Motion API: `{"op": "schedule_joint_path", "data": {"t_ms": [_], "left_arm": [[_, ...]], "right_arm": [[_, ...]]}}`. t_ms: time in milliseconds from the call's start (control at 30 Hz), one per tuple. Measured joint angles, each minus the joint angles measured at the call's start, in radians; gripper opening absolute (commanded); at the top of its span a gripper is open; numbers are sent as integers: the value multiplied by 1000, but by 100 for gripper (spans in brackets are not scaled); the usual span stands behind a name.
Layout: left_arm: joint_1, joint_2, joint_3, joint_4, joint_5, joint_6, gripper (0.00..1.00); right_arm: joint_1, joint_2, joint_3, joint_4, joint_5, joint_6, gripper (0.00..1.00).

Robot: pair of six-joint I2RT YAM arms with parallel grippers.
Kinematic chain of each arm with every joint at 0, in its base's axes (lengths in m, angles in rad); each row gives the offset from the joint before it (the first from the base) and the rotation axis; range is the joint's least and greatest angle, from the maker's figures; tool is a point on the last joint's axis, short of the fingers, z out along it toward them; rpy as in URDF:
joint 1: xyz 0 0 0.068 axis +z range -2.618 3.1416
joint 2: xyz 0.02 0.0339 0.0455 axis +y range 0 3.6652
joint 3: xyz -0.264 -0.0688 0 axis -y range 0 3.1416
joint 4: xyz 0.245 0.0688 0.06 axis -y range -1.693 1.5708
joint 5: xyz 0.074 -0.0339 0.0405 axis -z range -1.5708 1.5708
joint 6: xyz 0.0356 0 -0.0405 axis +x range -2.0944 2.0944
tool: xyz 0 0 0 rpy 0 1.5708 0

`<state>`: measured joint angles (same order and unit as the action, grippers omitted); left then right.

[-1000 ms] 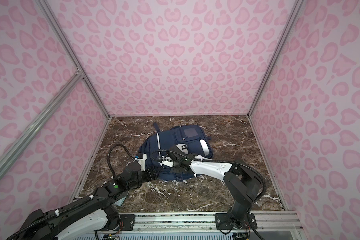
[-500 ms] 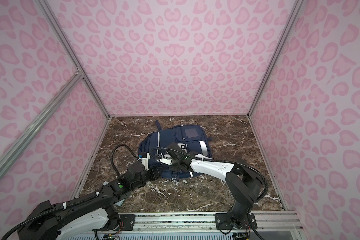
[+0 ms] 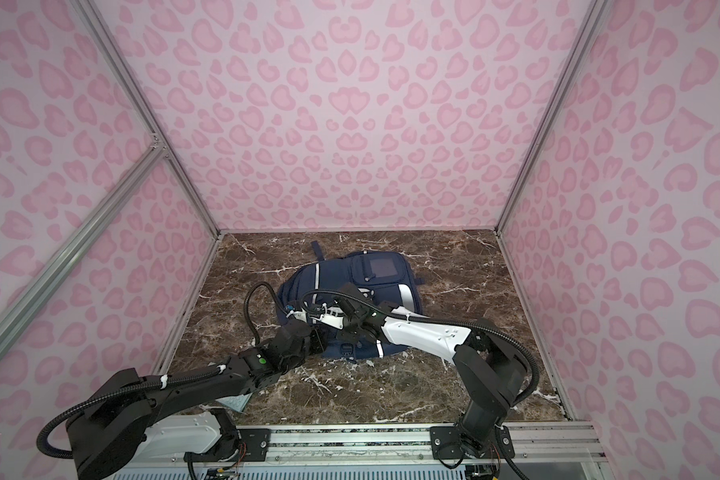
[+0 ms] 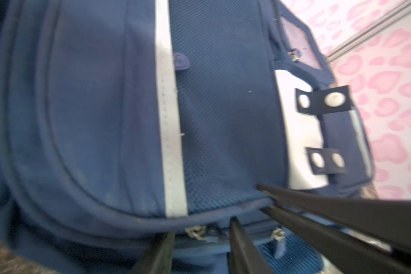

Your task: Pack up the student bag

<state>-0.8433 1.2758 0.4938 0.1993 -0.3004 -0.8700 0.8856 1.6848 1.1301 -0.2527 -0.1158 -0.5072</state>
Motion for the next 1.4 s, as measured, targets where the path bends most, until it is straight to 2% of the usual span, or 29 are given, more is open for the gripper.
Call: {"op": "schedule_joint_path", "data": {"t_ms": [33, 100, 167, 367, 633, 867, 1000, 1033, 1067, 1200, 1300, 1400], "left_arm": [[-2, 10, 0, 2, -10, 1, 26], [-6, 30, 9, 6, -16, 0, 12], [-7, 38, 23, 5, -18, 1, 3], [21, -1, 40, -85, -29, 12, 3], [213, -110, 46, -207, 36, 104, 3], [309, -113, 105, -258, 137, 209, 3], [318, -103, 111, -241, 174, 234, 3], [314, -108, 104, -233, 170, 233, 3], [299, -117, 94, -230, 158, 232, 3], [207, -133, 79, -231, 137, 198, 3], [130, -133, 78, -231, 146, 164, 3], [74, -142, 70, -229, 167, 130, 3]], "right_arm": [[0, 0, 0, 0, 0, 2, 0], [0, 0, 0, -1, 0, 8, 0], [0, 2, 0, 0, 2, 15, 0], [3, 10, 1, 17, 5, 23, 0], [15, 9, 1, 45, 10, 37, 0], [5, -50, -83, 134, 13, 70, 0], [5, -92, -105, 110, 88, 156, 68], [5, -113, -121, 94, 113, 186, 94], [11, -146, -152, 89, 137, 238, 97], [93, -269, -319, 172, 206, 419, 94], [138, -263, -407, 241, 255, 545, 92], [106, -214, -414, 238, 357, 664, 90]]}}
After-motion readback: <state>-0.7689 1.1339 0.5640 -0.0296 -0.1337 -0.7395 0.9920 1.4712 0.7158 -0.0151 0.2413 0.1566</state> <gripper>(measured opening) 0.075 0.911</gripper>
